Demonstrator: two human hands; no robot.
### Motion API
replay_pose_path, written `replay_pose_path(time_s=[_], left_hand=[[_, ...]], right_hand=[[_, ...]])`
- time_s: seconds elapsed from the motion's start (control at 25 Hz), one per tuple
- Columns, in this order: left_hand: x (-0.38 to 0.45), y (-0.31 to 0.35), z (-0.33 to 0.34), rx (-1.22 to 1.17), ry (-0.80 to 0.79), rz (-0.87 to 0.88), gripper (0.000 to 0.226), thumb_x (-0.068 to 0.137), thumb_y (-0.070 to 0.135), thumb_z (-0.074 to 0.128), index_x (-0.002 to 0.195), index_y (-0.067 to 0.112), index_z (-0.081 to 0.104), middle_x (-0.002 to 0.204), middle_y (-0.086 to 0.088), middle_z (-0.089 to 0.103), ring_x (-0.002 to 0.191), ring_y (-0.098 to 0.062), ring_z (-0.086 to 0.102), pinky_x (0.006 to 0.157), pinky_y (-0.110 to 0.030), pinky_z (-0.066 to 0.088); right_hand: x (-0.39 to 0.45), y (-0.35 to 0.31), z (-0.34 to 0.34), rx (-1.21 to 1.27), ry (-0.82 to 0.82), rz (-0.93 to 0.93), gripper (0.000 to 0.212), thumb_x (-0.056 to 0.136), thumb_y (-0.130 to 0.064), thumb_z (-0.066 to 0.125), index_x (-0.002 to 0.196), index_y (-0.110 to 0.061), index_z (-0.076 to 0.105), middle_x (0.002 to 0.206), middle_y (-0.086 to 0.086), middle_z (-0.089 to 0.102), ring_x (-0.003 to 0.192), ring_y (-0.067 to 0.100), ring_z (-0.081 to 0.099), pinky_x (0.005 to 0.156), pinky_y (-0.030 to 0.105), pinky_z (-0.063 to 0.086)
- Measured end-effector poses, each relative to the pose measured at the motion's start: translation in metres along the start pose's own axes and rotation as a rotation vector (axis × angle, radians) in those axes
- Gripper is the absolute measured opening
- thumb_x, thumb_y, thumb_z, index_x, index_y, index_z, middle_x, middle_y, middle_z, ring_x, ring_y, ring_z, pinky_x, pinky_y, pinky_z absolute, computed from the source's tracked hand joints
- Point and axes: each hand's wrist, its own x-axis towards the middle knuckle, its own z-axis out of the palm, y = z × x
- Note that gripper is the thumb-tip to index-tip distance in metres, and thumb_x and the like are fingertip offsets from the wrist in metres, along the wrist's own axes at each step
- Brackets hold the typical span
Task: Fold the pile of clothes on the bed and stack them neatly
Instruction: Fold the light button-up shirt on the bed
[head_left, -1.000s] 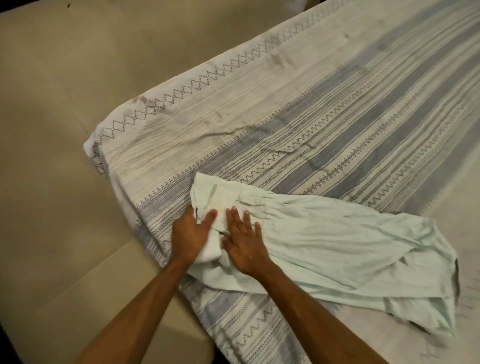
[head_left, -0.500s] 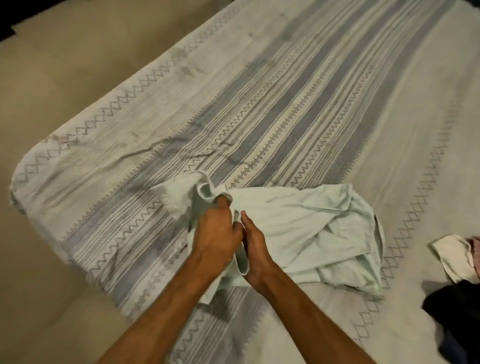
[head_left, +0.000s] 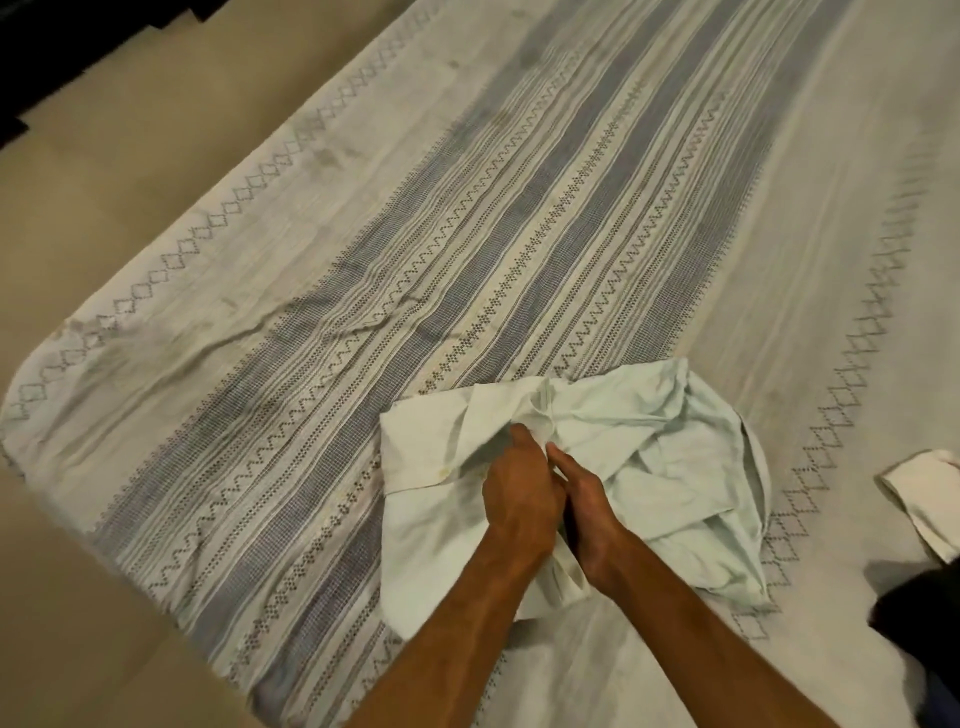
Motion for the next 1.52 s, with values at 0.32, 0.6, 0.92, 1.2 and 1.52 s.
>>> replay_pose_path(time_s=[0.32, 0.6, 0.92, 1.2, 1.52], left_hand=[[-0.035, -0.059, -0.03, -0.391, 0.085, 0.311, 0.04, 0.097, 0.03, 0.06, 0.136, 0.025, 0.049, 0.11, 0.009, 0.068, 0.101, -0.008, 0.065, 0.086, -0.034, 0.057], [0.026, -0.112, -0.037, -0.199, 0.084, 0.03, 0.067, 0.072, 0.062, 0.073, 0.126, 0.027, 0.054, 0.117, 0.007, 0.066, 0.109, -0.023, 0.063, 0.096, -0.049, 0.052], [0.026, -0.083, -0.036, -0.083, 0.423, 0.429, 0.015, 0.098, 0.024, 0.068, 0.111, 0.022, 0.061, 0.098, 0.006, 0.063, 0.089, -0.017, 0.06, 0.065, -0.035, 0.05], [-0.009, -0.1, 0.03, 0.317, 0.256, 0.596, 0.052, 0.097, 0.028, 0.062, 0.147, 0.017, 0.054, 0.134, -0.002, 0.065, 0.115, -0.027, 0.063, 0.096, -0.041, 0.054], [-0.043, -0.118, -0.003, -0.347, 0.411, 0.167, 0.037, 0.103, 0.031, 0.061, 0.138, 0.023, 0.053, 0.139, 0.009, 0.047, 0.127, -0.011, 0.044, 0.105, -0.039, 0.046]], right_hand=[[0.015, 0.0, -0.026, -0.251, -0.068, -0.045, 0.036, 0.093, -0.026, 0.076, 0.127, -0.015, 0.073, 0.113, 0.008, 0.079, 0.107, 0.026, 0.075, 0.099, 0.042, 0.057], [0.018, 0.016, -0.027, -0.479, 0.069, -0.286, 0.038, 0.09, -0.03, 0.081, 0.126, -0.031, 0.069, 0.112, -0.012, 0.078, 0.102, 0.009, 0.074, 0.091, 0.029, 0.057], [0.029, 0.002, -0.027, -0.452, 0.124, -0.28, 0.035, 0.085, -0.033, 0.085, 0.117, -0.027, 0.072, 0.104, -0.009, 0.079, 0.094, 0.01, 0.075, 0.075, 0.022, 0.056], [0.033, -0.013, -0.027, -0.071, 0.092, -0.042, 0.028, 0.098, -0.028, 0.057, 0.106, -0.009, 0.076, 0.096, 0.013, 0.077, 0.086, 0.028, 0.072, 0.079, 0.035, 0.055], [0.044, -0.002, -0.014, -0.703, 0.092, -0.481, 0.043, 0.097, -0.034, 0.072, 0.138, -0.03, 0.062, 0.128, -0.012, 0.07, 0.119, 0.009, 0.064, 0.103, 0.032, 0.05]])
